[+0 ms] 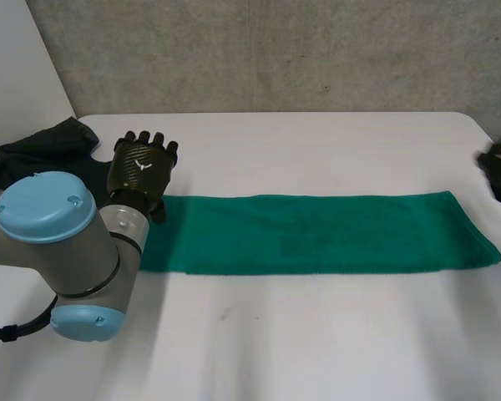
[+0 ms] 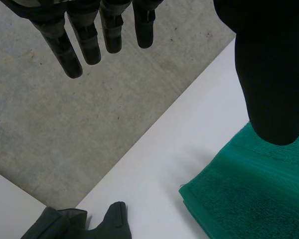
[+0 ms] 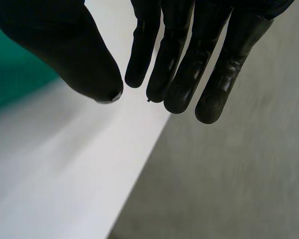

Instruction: Fold the laundry.

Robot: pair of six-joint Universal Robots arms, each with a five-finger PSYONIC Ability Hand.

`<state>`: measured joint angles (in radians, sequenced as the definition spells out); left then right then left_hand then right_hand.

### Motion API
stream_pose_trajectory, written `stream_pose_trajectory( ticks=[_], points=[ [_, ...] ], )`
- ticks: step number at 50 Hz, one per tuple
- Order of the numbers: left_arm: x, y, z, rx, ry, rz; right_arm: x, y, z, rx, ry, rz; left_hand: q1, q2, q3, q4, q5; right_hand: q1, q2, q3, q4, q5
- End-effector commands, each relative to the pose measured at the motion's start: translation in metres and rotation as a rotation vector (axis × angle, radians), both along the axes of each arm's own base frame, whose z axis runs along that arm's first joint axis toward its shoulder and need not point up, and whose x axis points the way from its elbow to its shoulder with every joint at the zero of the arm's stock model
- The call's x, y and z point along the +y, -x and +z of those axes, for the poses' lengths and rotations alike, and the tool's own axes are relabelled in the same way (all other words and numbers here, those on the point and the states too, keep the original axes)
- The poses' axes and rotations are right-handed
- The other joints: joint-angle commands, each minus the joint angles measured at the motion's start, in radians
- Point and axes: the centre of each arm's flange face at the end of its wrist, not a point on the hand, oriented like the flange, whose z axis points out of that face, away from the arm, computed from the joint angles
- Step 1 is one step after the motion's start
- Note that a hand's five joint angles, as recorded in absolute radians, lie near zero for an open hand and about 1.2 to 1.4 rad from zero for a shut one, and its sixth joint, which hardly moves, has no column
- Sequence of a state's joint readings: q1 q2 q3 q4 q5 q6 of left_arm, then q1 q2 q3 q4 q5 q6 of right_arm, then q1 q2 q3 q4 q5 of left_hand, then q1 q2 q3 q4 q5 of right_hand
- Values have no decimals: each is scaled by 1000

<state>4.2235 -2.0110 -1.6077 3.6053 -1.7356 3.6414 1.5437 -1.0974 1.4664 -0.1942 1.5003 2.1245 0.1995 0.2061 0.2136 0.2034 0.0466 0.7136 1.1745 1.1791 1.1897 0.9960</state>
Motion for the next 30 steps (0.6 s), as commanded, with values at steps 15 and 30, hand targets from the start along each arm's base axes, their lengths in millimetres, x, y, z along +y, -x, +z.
stream_pose_trajectory(
  ticks=[15,30],
  points=[
    [5,-2,5,15,1,-1,35,4,-28,-507,-292,124,-25,-32,-39,-29,-47,-362,-823,-827,-838,-819],
    [8,0,0,24,-15,-22,27,19,-61,-464,-356,114,-25,-32,-39,-29,-47,-106,-567,-572,-582,-563]
  ],
)
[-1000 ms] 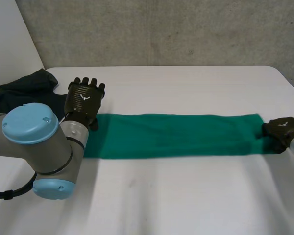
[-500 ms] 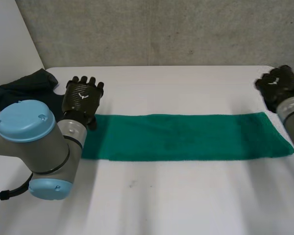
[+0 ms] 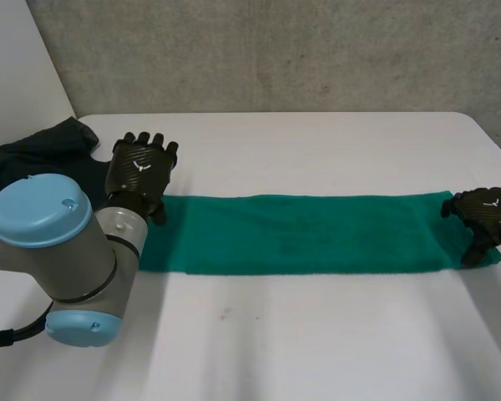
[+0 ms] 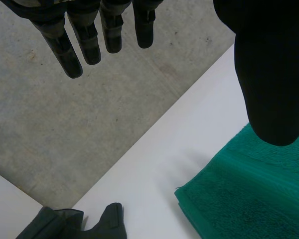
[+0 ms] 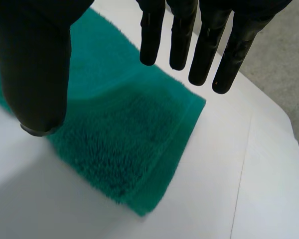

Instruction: Fold the laundry.

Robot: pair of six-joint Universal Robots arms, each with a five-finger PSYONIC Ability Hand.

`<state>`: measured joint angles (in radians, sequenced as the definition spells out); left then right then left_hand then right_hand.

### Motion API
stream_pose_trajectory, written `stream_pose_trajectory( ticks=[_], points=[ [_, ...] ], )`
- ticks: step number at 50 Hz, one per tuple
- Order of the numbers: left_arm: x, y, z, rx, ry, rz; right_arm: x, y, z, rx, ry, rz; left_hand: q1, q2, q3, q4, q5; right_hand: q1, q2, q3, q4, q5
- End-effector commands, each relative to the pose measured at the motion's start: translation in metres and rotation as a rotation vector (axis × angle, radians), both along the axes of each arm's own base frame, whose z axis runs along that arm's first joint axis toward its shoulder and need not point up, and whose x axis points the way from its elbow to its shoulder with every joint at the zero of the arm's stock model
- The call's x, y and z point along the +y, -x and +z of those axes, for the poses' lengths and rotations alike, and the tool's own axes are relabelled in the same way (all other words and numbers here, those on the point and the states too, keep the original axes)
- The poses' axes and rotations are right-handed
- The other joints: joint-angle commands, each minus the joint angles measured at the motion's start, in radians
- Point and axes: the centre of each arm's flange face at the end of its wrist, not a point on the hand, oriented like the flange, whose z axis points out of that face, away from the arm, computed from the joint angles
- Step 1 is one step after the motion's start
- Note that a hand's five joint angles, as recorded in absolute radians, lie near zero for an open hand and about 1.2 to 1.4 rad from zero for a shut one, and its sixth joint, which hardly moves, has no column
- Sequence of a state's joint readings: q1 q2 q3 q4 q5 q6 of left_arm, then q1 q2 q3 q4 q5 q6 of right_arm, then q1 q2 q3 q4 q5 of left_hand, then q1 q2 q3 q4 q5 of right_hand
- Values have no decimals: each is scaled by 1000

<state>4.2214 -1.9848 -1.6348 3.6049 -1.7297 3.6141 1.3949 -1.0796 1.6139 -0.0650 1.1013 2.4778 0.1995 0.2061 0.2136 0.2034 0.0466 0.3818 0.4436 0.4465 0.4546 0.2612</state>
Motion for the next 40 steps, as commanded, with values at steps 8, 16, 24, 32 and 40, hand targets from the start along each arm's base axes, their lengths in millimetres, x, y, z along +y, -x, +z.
stream_pose_trajectory(
  ticks=[8,16,24,32,40],
  points=[
    [2,2,-3,-3,-9,-15,-7,5,-20,26,-33,-4,-25,-32,-39,-29,-47,399,337,334,326,345],
    [2,3,-4,-5,-10,-16,-14,10,-24,38,-14,-26,-25,-32,-39,-29,-47,1014,953,950,942,961],
    [3,1,-4,-5,-13,-16,-29,39,-17,148,24,-182,-25,-32,-39,-29,-47,1014,953,950,942,961],
    [3,1,-2,-2,-8,-15,-41,86,-5,334,95,-283,-25,-32,-39,-29,-47,1014,953,950,942,961],
    [4,2,-3,-2,-10,-16,-40,85,0,334,108,-253,-25,-32,-39,-29,-47,1014,953,950,942,961]
  ],
)
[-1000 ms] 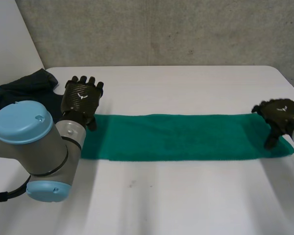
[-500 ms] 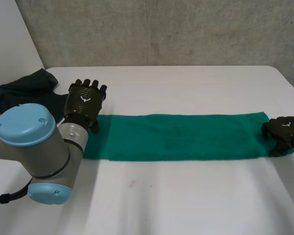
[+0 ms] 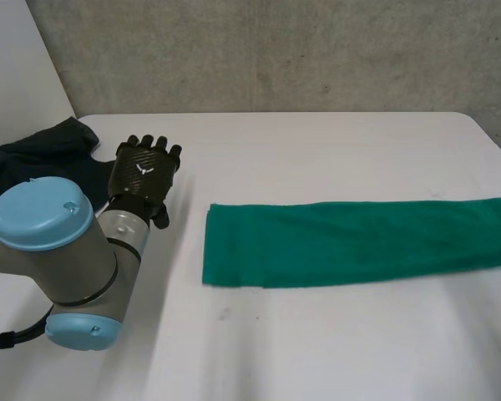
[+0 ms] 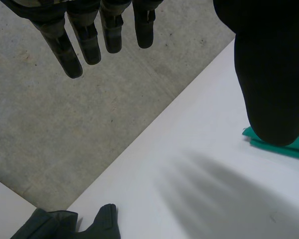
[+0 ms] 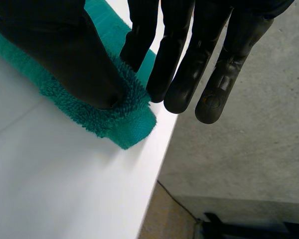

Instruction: Fold the laundry.

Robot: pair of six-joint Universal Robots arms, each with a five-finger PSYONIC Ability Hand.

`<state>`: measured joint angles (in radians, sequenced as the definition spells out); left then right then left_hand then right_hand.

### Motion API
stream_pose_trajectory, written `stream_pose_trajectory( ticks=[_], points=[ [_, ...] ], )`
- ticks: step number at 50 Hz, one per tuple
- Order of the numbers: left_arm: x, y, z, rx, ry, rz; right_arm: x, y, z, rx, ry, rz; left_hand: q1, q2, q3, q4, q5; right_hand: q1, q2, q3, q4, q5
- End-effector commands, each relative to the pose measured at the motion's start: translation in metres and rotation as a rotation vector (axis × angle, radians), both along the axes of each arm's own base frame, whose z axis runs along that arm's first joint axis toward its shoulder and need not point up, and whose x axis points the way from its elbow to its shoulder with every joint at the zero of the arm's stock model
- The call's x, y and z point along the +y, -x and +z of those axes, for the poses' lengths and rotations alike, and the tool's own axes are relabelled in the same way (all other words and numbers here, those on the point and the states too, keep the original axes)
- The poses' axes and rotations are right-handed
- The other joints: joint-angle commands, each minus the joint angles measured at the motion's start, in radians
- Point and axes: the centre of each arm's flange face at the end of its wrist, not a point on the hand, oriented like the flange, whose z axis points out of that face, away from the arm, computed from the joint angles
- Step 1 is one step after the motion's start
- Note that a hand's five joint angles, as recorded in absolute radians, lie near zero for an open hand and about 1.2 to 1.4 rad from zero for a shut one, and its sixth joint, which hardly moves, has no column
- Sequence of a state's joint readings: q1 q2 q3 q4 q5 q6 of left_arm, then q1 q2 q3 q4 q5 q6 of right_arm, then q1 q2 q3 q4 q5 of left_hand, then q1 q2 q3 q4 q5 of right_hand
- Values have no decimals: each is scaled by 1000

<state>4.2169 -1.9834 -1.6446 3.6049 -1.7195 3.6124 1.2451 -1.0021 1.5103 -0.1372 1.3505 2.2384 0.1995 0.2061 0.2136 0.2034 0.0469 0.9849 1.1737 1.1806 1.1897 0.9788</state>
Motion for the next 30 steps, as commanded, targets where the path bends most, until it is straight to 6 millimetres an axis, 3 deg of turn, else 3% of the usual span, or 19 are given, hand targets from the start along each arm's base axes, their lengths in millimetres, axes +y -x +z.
stream_pose_trajectory(
  ticks=[1,7,9,10,12,13,15,16,19,20,23,24,28,30],
  points=[
    [1,0,0,1,-2,-1,1,-2,7,0,19,30,-25,-32,-39,-29,-47,411,223,216,207,243],
    [1,0,0,3,1,0,-6,-8,31,45,128,32,-25,-32,-39,-29,-47,411,223,216,207,243],
    [0,0,2,6,5,3,-4,-33,46,61,189,104,-25,-32,-39,-29,-47,411,223,216,207,243],
    [0,0,2,6,6,3,0,-62,58,68,233,187,-25,-32,-39,-29,-47,411,223,216,207,243],
    [0,-1,4,8,9,5,10,-100,67,62,267,300,-25,-32,-39,-29,-47,411,223,216,207,243],
    [-1,-1,4,9,10,8,20,-129,72,51,289,393,-25,-32,-39,-29,-47,411,223,216,207,243],
    [-1,-2,5,11,11,11,34,-163,75,35,303,506,-25,-32,-39,-29,-47,411,223,216,207,243],
    [-1,-2,6,13,15,14,51,-196,77,18,317,622,-25,-32,-39,-29,-47,411,223,216,207,243],
    [-2,-4,11,19,27,19,83,-243,82,-12,338,794,-25,-32,-39,-29,-47,411,223,216,207,243],
    [-2,-4,12,20,28,19,102,-267,82,-28,341,880,-25,-32,-39,-29,-47,411,223,216,207,243],
    [-1,-5,12,20,28,20,133,-300,79,-49,341,1005,-25,-32,-39,-29,-47,411,223,216,207,243],
    [-1,-5,12,20,28,20,152,-320,69,-61,321,1077,-25,-32,-39,-29,-47,411,223,216,207,243],
    [-1,-4,11,18,24,19,198,-362,39,-60,266,1236,-25,-32,-39,-29,-47,411,223,216,207,243],
    [-1,-4,11,17,23,17,213,-373,28,-48,246,1286,-25,-32,-39,-29,-47,411,223,216,207,243]
  ],
)
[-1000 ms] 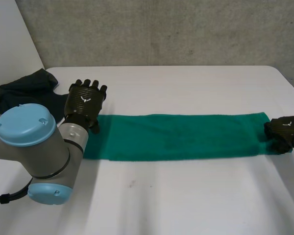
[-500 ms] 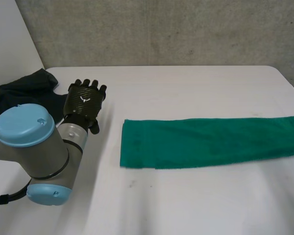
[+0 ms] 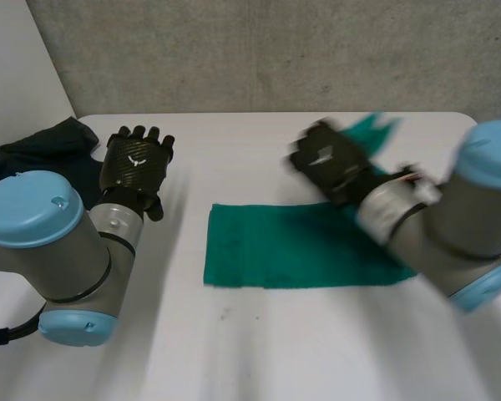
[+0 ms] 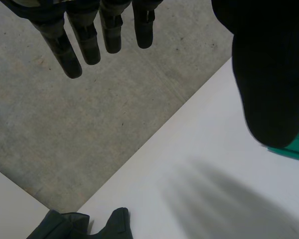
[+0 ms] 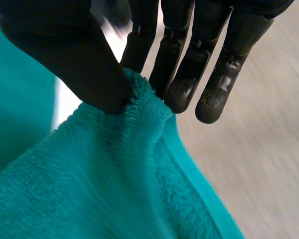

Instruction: Fold the laundry.

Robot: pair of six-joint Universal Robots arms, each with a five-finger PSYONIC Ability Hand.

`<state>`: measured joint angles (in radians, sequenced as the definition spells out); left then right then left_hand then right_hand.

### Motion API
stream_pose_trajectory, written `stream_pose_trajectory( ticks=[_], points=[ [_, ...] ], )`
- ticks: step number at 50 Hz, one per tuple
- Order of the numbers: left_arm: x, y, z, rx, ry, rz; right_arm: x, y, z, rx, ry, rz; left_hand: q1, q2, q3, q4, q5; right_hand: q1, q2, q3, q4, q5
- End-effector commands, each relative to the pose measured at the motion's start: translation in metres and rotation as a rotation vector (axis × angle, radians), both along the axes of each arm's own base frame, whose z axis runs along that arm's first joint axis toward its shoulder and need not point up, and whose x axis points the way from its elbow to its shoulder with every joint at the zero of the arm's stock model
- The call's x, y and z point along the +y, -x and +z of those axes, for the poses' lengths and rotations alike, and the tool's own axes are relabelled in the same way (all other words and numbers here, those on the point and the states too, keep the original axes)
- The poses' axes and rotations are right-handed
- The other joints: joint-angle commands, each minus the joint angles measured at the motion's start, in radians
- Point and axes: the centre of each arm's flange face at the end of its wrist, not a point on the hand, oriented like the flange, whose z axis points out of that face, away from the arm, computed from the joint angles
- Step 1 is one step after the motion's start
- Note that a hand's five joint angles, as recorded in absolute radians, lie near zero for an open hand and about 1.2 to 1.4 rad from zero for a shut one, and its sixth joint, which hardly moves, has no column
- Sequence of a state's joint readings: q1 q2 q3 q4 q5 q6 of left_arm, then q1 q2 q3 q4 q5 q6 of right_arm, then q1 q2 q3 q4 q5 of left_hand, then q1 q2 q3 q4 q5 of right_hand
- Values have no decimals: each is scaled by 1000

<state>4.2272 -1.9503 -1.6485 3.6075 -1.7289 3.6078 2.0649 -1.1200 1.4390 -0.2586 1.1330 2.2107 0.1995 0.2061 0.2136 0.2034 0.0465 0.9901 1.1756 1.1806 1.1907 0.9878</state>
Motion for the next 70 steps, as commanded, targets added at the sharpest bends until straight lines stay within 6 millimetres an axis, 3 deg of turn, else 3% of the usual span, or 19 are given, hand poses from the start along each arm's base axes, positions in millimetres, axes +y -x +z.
stream_pose_trajectory(
  ticks=[1,6,8,9,10,15,19,24,30,34,36,40,46,49,55,60,62,64,70],
  points=[
    [1,1,-2,-3,-5,-6,79,-68,-49,82,-48,263,-25,-32,-39,-29,-47,406,221,216,206,234],
    [3,3,-4,-6,-10,-13,89,-75,-71,116,-86,276,-25,-32,-39,-29,-47,346,161,156,146,174],
    [3,4,-5,-7,-13,-18,87,-73,-70,110,-97,264,-25,-32,-39,-29,-47,-171,-357,-362,-372,-344],
    [3,4,-5,-6,-12,-21,86,-70,-65,93,-113,245,-25,-32,-39,-29,-47,-747,-932,-937,-947,-919],
    [3,4,-4,-6,-10,-21,85,-70,-60,79,-118,234,-25,-32,-39,-29,-47,-816,-1001,-1006,-1016,-988],
    [11,16,2,11,8,-61,55,-49,-33,-73,-260,21,-25,-32,-39,-29,-47,-816,-1001,-1006,-1016,-988],
    [22,33,9,41,22,-114,15,-2,-27,-186,-456,-215,-25,-32,-39,-29,-47,-816,-1001,-1006,-1016,-988],
    [31,47,3,43,9,-160,6,49,-47,-193,-674,-385,-25,-32,-39,-29,-47,-816,-1001,-1006,-1016,-988],
    [40,63,-9,32,-9,-210,-8,89,-75,-160,-697,-497,-25,-32,-39,-29,-47,-803,-988,-993,-1003,-975],
    [40,63,-11,28,-14,-212,-13,104,-94,-93,-684,-532,-25,-32,-39,-29,-47,-278,-464,-469,-479,-451],
    [41,63,-11,28,-18,-212,-18,109,-99,-80,-668,-556,-25,-32,-39,-29,-47,387,202,197,186,215],
    [43,61,-14,23,-29,-211,-30,117,-95,-103,-590,-589,-25,-32,-39,-29,-47,406,221,216,206,234],
    [44,59,-8,29,-23,-205,-40,110,-55,-119,-411,-579,-25,-32,-39,-29,-47,406,221,216,206,234],
    [44,56,0,32,-17,-195,-27,80,-38,-100,-332,-473,-25,-32,-39,-29,-47,406,221,216,206,234],
    [40,48,10,47,-13,-166,41,-4,-31,-36,-236,-150,-25,-32,-39,-29,-47,406,221,216,206,234],
    [36,35,14,71,-22,-80,87,-36,-53,54,-207,67,-25,-32,-39,-29,-47,406,221,216,206,234],
    [36,34,14,75,-23,-71,101,-42,-67,95,-220,141,-25,-32,-39,-29,-47,-57,-243,-248,-258,-229],
    [37,34,14,86,-26,-71,104,-43,-72,101,-240,157,-25,-32,-39,-29,-47,-770,-956,-961,-971,-943],
    [38,38,17,134,-37,-83,87,-35,-53,-65,-404,62,-25,-32,-39,-29,-47,-816,-1001,-1006,-1016,-988]
  ],
)
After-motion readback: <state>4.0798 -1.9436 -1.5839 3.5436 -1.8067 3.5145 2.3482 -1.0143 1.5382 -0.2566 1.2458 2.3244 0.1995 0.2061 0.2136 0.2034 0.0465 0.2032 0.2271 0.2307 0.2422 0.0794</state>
